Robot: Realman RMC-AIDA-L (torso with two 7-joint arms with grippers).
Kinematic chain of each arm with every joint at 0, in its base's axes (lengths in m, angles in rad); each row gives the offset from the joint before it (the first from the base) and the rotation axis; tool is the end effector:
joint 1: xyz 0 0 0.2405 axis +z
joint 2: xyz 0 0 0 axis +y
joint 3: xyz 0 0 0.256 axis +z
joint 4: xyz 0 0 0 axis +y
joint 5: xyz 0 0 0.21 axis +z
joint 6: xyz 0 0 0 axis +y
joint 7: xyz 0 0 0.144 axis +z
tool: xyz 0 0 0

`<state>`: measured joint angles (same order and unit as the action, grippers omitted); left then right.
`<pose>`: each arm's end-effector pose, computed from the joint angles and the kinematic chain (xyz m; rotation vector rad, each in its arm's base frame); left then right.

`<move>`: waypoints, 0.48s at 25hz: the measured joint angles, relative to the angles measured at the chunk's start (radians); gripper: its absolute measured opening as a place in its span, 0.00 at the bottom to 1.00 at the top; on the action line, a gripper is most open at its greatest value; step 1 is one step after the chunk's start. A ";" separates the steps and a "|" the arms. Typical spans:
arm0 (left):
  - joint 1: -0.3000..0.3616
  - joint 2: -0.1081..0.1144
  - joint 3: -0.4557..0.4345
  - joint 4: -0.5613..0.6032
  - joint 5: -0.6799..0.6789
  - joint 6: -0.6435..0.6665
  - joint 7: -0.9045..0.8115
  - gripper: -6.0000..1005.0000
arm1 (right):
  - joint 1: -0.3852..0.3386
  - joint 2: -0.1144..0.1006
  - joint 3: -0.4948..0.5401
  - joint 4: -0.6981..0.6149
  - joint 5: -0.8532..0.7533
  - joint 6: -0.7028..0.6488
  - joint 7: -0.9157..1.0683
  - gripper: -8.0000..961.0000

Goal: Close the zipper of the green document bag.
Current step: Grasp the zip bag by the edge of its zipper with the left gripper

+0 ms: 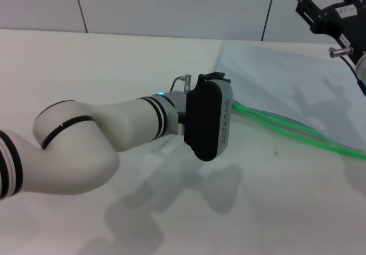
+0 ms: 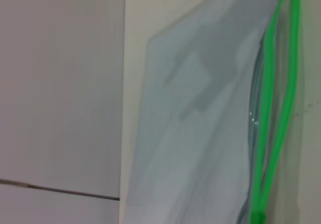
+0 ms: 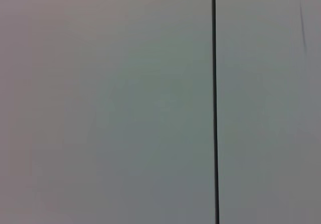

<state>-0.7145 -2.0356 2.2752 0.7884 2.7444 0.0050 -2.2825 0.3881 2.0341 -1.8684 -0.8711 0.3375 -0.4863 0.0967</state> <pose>-0.1617 0.3928 -0.1316 -2.2795 0.7560 0.2622 0.2135 0.4031 -0.0086 -1.7859 0.5078 0.7261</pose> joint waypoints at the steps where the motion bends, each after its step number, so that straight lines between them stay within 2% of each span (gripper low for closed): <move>1: -0.001 0.000 0.003 0.000 0.002 0.002 0.001 0.71 | 0.000 0.000 0.000 0.001 0.000 0.000 0.000 0.83; 12: 0.008 0.003 0.000 -0.012 0.000 0.006 0.079 0.69 | 0.000 0.000 0.000 0.006 0.000 0.000 0.000 0.83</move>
<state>-0.7062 -2.0330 2.2756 0.7762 2.7448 0.0112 -2.2039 0.3881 2.0341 -1.8684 -0.8654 0.3375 -0.4863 0.0967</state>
